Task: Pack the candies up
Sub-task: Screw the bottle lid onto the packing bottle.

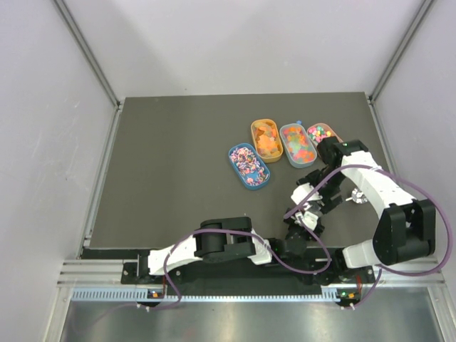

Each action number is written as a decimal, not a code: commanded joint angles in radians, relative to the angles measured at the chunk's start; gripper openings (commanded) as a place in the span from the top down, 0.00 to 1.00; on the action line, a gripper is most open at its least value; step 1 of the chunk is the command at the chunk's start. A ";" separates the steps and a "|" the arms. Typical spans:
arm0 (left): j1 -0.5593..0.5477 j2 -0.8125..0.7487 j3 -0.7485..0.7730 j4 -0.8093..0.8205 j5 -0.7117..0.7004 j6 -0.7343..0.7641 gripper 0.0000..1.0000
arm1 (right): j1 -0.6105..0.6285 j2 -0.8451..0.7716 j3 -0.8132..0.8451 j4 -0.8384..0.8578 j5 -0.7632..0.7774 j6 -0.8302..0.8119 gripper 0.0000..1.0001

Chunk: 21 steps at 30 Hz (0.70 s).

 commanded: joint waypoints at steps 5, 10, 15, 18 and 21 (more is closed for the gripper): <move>0.045 0.418 -0.195 -0.958 0.284 -0.312 1.00 | 0.028 -0.014 -0.066 -0.073 -0.028 0.173 0.40; 0.047 0.416 -0.198 -0.961 0.277 -0.314 1.00 | 0.027 0.050 -0.058 -0.018 -0.055 0.469 0.47; 0.047 0.415 -0.205 -0.946 0.264 -0.306 1.00 | 0.022 0.102 -0.028 0.031 -0.086 0.690 0.52; 0.045 0.415 -0.208 -0.941 0.261 -0.301 1.00 | 0.022 0.134 -0.006 0.059 -0.110 0.815 0.54; 0.045 0.415 -0.211 -0.935 0.261 -0.301 1.00 | 0.022 0.176 0.008 0.066 -0.135 0.914 0.57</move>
